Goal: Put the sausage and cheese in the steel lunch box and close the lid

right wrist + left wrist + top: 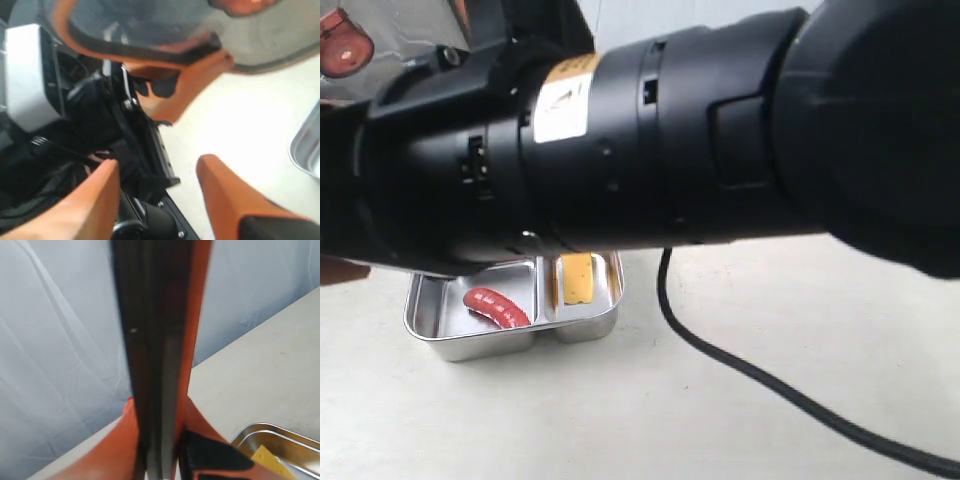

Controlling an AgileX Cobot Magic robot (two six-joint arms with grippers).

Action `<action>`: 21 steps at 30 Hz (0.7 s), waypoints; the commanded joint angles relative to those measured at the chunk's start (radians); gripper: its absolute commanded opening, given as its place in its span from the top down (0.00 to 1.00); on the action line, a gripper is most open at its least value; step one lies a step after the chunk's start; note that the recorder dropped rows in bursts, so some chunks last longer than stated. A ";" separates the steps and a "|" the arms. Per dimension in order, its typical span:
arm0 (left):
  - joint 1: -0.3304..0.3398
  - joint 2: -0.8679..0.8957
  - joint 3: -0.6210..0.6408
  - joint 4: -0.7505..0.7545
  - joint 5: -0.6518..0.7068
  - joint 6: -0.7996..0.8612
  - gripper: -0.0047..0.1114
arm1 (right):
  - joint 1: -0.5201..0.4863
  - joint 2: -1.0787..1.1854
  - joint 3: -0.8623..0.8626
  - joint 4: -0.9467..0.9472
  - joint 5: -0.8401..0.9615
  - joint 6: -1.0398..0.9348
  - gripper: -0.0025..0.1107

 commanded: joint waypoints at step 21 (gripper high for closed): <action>-0.103 -0.042 -0.048 0.501 -0.484 0.032 0.96 | -0.272 -0.011 -0.004 0.115 0.135 0.291 0.64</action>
